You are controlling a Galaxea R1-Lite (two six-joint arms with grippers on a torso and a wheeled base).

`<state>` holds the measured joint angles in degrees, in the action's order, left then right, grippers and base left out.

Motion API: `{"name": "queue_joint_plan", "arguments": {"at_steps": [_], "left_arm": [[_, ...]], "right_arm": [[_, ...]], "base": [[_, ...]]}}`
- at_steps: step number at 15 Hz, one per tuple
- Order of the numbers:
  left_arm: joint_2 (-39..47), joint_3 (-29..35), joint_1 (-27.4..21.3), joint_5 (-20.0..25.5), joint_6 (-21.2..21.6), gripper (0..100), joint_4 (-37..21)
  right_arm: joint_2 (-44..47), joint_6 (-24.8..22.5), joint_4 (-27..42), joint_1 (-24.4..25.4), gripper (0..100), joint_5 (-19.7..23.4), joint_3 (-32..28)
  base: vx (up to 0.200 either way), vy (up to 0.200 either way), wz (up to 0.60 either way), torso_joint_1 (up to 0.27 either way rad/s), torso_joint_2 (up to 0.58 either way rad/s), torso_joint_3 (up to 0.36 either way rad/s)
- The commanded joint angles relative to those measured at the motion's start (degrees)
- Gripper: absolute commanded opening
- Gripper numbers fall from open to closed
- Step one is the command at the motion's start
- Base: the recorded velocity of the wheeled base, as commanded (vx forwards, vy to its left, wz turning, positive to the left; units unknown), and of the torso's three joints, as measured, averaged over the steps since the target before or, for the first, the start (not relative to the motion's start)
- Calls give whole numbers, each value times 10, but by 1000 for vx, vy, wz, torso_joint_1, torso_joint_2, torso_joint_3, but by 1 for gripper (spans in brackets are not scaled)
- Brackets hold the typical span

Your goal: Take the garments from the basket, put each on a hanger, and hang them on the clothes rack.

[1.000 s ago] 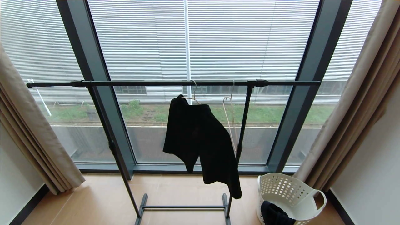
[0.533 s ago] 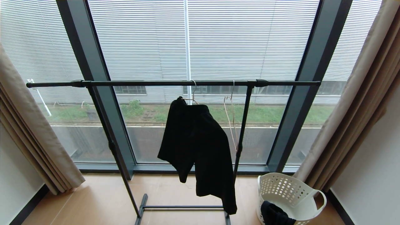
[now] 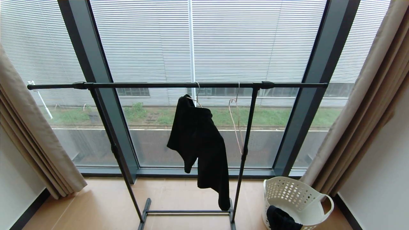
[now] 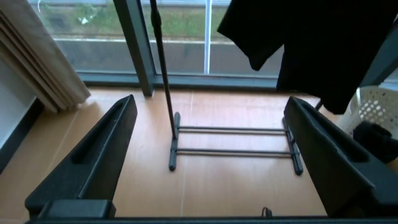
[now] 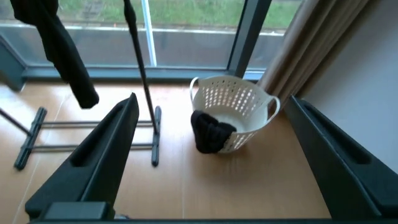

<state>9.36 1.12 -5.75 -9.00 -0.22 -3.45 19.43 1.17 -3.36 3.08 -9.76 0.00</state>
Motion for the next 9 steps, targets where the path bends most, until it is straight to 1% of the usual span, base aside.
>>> {"name": "queue_joint_plan", "arguments": {"at_steps": [1,2,3,4,6,7,8,9], "left_arm": [[-42,0,3,-1,-7,100,-1],[-42,0,3,-1,-8,100,-1],[-42,0,3,-1,-8,100,-1],[-43,0,13,-2,-7,100,-1],[-55,0,60,-1,-7,100,0],[-82,0,63,-1,-7,100,-1],[-94,0,58,-1,-7,100,-1],[-94,0,58,-1,-7,100,-1]], "right_arm": [[-96,-16,1,-61,100,26,0],[-119,-20,2,-87,100,38,0],[-133,-22,1,-102,100,54,0],[-133,-21,0,-106,100,56,0],[-133,-16,-2,-106,100,58,0],[-133,-5,0,-106,100,65,0],[-133,6,2,-100,100,98,0],[-133,11,3,-100,100,139,0]], "base": [[0,0,0,0,0,0],[0,0,0,0,0,0],[0,0,0,0,0,0],[0,0,0,0,0,0],[0,0,0,0,0,0],[0,0,0,0,0,0],[0,0,0,0,0,0],[0,0,0,0,0,0]]}}
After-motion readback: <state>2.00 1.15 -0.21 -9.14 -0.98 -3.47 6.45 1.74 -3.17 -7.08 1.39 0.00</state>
